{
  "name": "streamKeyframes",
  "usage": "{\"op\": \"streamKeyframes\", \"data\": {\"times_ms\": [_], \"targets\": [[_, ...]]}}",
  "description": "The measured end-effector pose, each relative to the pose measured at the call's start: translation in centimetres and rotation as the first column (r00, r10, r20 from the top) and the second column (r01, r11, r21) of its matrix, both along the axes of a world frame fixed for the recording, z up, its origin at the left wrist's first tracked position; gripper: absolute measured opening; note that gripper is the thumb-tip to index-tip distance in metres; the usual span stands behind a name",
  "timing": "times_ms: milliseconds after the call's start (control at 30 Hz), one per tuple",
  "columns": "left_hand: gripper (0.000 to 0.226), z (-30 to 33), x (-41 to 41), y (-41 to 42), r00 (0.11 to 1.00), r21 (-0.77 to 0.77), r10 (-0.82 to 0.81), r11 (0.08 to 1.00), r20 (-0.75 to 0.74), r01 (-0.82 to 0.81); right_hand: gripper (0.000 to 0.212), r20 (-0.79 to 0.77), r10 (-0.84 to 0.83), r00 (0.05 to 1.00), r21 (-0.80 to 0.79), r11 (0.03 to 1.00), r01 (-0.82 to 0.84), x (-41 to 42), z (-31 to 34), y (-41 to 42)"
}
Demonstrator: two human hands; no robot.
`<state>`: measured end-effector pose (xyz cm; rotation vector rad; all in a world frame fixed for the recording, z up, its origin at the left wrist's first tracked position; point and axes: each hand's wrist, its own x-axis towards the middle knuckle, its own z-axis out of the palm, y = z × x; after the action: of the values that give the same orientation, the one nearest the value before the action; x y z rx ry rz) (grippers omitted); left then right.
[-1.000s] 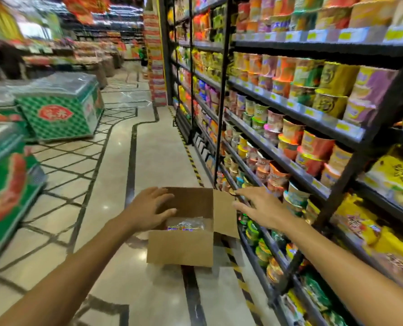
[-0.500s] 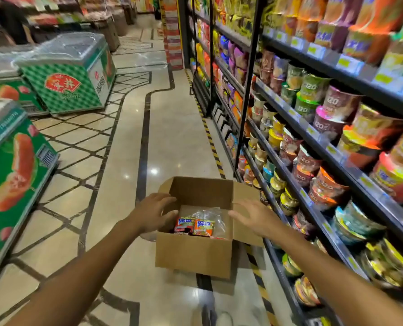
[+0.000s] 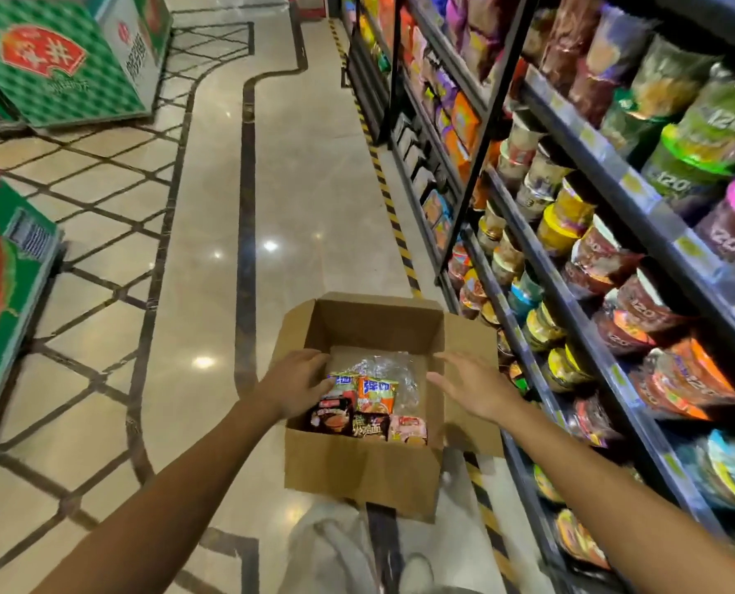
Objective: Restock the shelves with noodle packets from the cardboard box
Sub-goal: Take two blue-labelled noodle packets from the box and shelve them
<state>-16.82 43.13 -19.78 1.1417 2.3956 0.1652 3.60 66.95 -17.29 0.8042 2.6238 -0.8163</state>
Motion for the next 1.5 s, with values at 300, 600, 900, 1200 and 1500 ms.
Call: {"op": "streamKeyframes", "data": {"times_ms": [300, 600, 900, 1200, 1500], "targets": [[0.054, -15.5, -11.7, 5.8, 0.987, -0.076, -0.062, 0.994, 0.151, 0.074, 0.049, 0.181, -0.229, 0.957, -0.112, 0.961, 0.251, -9.8, -15.0, 3.3], [0.057, -39.9, -18.0, 8.7, 0.959, -0.180, 0.058, 0.984, 0.279, -0.007, 0.050, 0.201, -0.264, 0.943, -0.198, 0.932, 0.303, -14.4, -39.7, 6.3], [0.063, -63.7, -19.9, 11.6, 0.903, -0.349, 0.242, 0.930, 0.356, -0.112, 0.049, 0.218, -0.141, 0.966, -0.245, 0.950, 0.194, -15.4, -64.0, 6.5], [0.059, -79.2, -21.5, 11.5, 0.770, -0.489, 0.590, 0.760, 0.244, -0.428, 0.052, 0.255, -0.150, 0.955, -0.310, 0.923, 0.228, -16.1, -78.0, 5.5], [0.085, -83.8, -21.0, 12.2, 0.582, -0.555, 0.770, 0.614, 0.262, -0.562, 0.054, 0.263, -0.257, 0.930, -0.326, 0.883, 0.336, -14.5, -81.5, 4.9]]}}
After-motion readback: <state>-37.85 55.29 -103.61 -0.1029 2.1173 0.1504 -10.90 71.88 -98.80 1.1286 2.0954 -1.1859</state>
